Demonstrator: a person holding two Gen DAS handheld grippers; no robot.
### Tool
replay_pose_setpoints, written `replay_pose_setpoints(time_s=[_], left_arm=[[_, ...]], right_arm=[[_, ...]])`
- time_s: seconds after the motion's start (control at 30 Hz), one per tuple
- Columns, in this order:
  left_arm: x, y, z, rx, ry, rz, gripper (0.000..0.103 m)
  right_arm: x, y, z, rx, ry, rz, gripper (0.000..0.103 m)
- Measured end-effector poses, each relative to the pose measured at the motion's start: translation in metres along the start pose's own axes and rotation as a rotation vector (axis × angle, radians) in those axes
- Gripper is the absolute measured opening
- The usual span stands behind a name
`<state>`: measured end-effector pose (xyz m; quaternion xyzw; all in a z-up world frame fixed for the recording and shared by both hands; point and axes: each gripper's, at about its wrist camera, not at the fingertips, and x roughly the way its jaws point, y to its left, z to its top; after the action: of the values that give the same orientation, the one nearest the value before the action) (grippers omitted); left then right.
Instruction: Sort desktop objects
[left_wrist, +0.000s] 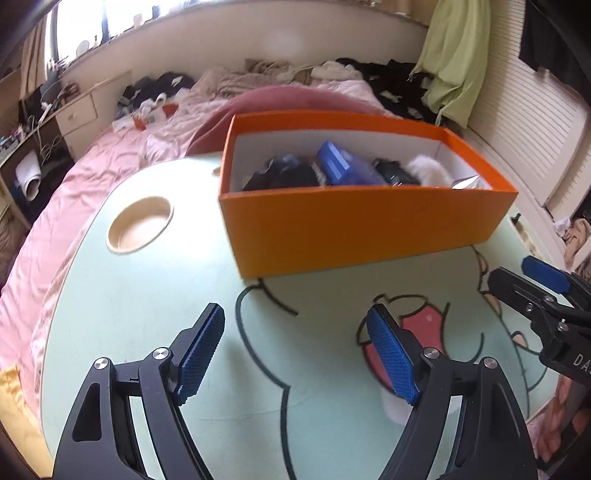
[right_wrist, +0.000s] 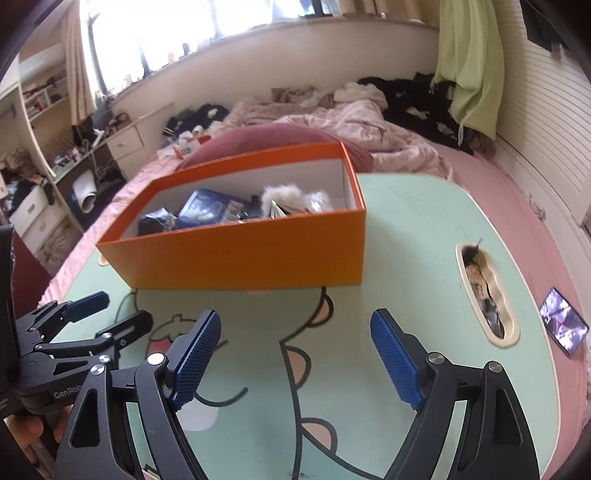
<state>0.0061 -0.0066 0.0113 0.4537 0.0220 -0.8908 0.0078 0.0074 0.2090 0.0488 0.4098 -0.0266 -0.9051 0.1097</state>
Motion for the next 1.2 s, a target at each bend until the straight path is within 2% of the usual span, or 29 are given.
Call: replay_pose_setpoints(time_s=[0.03, 0.1, 0.13, 0.17, 0.2, 0.33, 1.2], left_arm=[[0.002, -0.001, -0.003, 0.004, 0.002, 0.016, 0.088], [0.004, 0.001, -0.006, -0.005, 0.005, 0.011, 0.093], [0.004, 0.001, -0.006, 0.003, 0.007, 0.018, 0.096], [0.006, 0.001, -0.007, 0.003, 0.017, 0.011, 0.103], [0.007, 0.001, -0.008, 0.004, 0.020, 0.007, 0.103], [0.007, 0.000, -0.009, 0.007, 0.023, 0.005, 0.103], [0.006, 0.001, -0.008, 0.014, 0.017, -0.006, 0.103]], right_arm=[[0.003, 0.000, -0.003, -0.002, 0.013, -0.007, 0.084], [0.012, 0.000, -0.008, -0.003, 0.058, -0.017, 0.089], [0.012, 0.001, -0.009, -0.012, 0.051, -0.023, 0.090], [0.014, 0.001, -0.011, -0.012, 0.060, -0.019, 0.098], [0.015, 0.001, -0.012, -0.016, 0.061, -0.015, 0.103], [0.023, 0.014, -0.019, -0.115, 0.078, -0.105, 0.103], [0.023, 0.013, -0.023, -0.126, 0.072, -0.087, 0.103]])
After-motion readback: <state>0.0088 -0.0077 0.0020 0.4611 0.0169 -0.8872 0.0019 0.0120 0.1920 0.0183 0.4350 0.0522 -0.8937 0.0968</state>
